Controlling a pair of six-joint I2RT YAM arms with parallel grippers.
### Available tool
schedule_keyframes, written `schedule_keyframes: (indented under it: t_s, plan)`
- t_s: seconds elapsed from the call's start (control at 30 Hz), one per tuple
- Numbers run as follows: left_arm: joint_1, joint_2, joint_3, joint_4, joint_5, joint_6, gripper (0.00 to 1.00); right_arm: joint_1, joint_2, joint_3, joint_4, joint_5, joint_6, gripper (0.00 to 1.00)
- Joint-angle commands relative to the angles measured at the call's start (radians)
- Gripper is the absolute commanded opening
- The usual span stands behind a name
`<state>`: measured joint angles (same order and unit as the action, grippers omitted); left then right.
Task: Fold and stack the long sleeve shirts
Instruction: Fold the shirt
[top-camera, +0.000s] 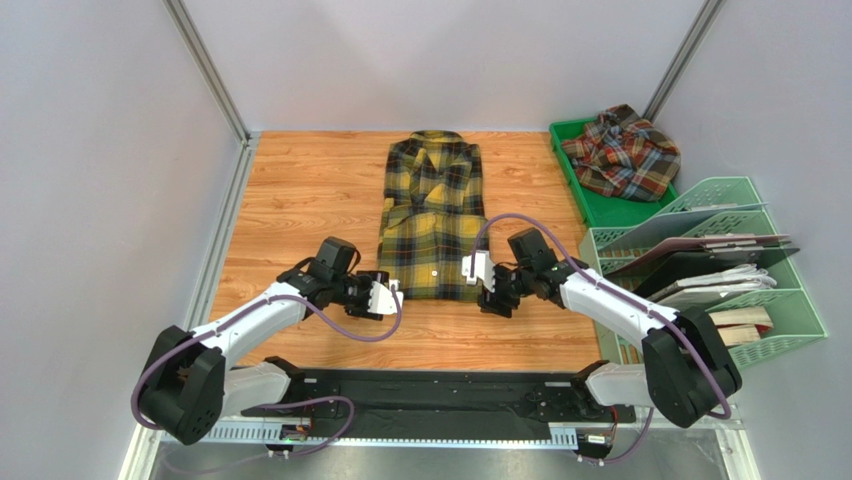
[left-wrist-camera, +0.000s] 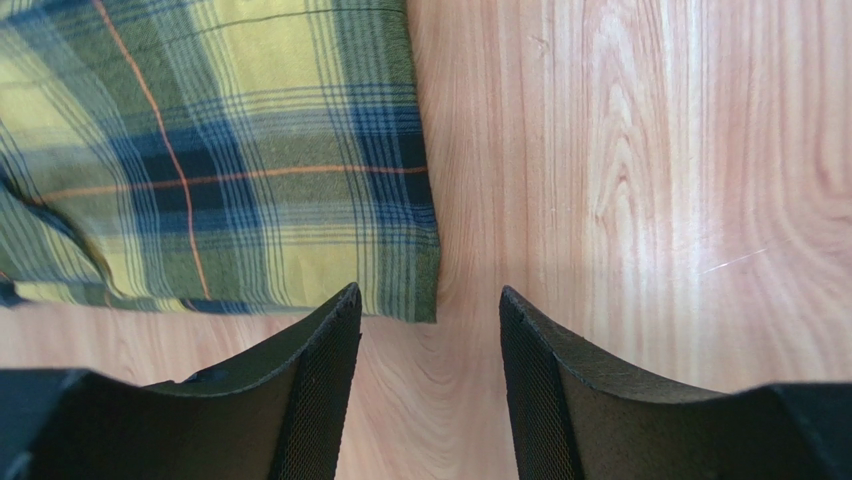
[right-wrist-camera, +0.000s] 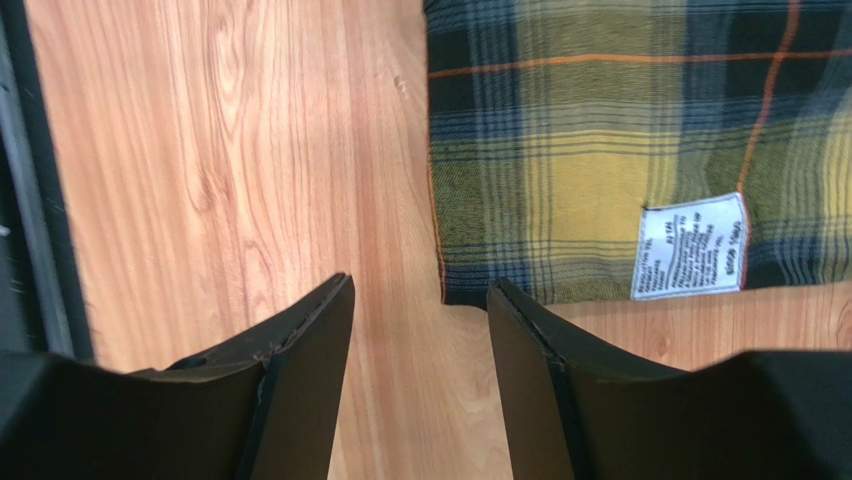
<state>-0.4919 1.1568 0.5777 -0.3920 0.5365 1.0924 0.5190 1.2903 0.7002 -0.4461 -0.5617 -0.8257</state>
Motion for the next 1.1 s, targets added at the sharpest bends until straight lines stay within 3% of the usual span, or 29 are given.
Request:
schedule_keyframes:
  t_s: [0.0, 0.17, 0.4, 0.63, 0.73, 0.77, 1.07]
  plan:
    - [-0.042, 0.018, -0.052, 0.126, -0.004, 0.219, 0.59, 0.047, 0.000, -0.076, 0.194, 0.066, -0.194, 0.56]
    - [-0.091, 0.095, -0.061, 0.183, -0.079, 0.248, 0.59, 0.085, 0.069, -0.120, 0.293, 0.126, -0.245, 0.52]
    - [-0.097, 0.190, -0.030, 0.200, -0.156, 0.253, 0.57, 0.102, 0.147, -0.110, 0.291, 0.190, -0.334, 0.40]
    - [-0.097, 0.276, 0.057, 0.133, -0.193, 0.193, 0.30, 0.102, 0.126, -0.120, 0.274, 0.213, -0.343, 0.04]
    - [-0.097, 0.291, 0.082, 0.145, -0.214, 0.152, 0.04, 0.102, 0.118, -0.081, 0.254, 0.221, -0.300, 0.00]
    - [-0.097, 0.290, 0.082, 0.145, -0.216, 0.146, 0.00, 0.102, 0.116, -0.067, 0.241, 0.227, -0.285, 0.00]
    - [-0.097, 0.167, 0.148, -0.011, -0.141, 0.060, 0.00, 0.081, 0.006, 0.041, 0.078, 0.197, -0.171, 0.00]
